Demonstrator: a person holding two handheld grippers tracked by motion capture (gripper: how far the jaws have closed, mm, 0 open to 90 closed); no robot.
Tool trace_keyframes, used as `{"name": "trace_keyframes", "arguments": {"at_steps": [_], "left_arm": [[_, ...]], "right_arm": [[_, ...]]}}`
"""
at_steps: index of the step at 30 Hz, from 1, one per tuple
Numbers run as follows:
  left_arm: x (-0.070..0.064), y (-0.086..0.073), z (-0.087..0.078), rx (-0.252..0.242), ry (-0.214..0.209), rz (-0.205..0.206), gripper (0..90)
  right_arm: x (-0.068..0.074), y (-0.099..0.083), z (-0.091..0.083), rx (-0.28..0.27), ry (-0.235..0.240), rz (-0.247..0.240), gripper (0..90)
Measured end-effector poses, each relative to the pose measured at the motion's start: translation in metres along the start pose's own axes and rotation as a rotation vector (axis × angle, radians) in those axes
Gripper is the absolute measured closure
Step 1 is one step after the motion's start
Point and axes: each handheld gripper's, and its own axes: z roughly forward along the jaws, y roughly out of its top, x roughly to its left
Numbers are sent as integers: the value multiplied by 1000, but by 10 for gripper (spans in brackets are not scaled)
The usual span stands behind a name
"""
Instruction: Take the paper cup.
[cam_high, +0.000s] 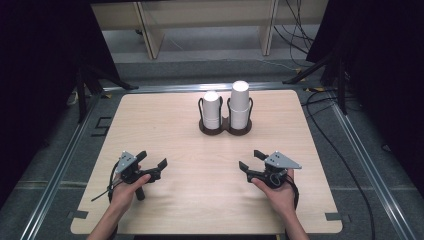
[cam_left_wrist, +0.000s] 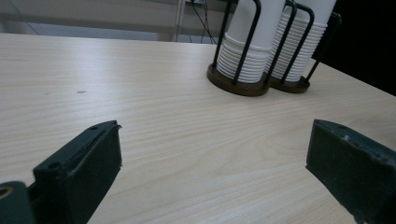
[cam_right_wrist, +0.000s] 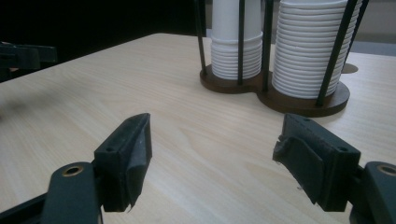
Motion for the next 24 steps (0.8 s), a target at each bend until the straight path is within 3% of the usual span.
{"name": "trace_keyframes", "arguments": {"at_steps": [3, 4, 5, 6, 9, 10, 11, 12, 14, 15, 17, 21, 22, 24], "left_arm": [[-2, 2, 6, 8, -12, 1, 40], [-3, 2, 9, 8, -14, 2, 52], [-4, 3, 13, 11, -10, 4, 77], [-4, 5, 22, 10, -5, -12, 117], [-5, 9, 33, 11, 3, -18, 141], [-6, 11, 38, 13, 8, -4, 141], [-7, 14, 42, 5, 0, 10, 142], [-10, 21, 50, 10, -6, 38, 144], [-12, 25, 52, 25, -12, 55, 146], [-13, 28, 57, 12, -37, 77, 146], [-16, 37, 69, 41, -48, 138, 148], [-19, 43, 82, 56, -71, 137, 149], [-19, 45, 87, 56, -74, 144, 148], [-21, 48, 96, 67, -77, 175, 148]], "right_arm": [[-1, 1, 2, -1, -7, -12, 267], [-1, 1, 4, 5, 12, -8, 268], [-1, 3, 5, -8, 0, -18, 269], [-1, 7, 5, 7, 17, -2, 275], [0, 17, 9, 2, 3, -22, 275], [0, 17, 9, 2, 3, -22, 275], [-1, 21, 11, 1, -3, -53, 274], [0, 28, 13, -6, -7, -48, 274], [2, 34, 18, -21, -2, -34, 274], [2, 34, 18, -21, -2, -34, 274], [4, 43, 23, -23, -3, -41, 275], [3, 51, 28, -30, -9, -74, 281], [4, 55, 30, -18, 3, -54, 281], [3, 63, 38, -14, -1, -70, 283]]}}
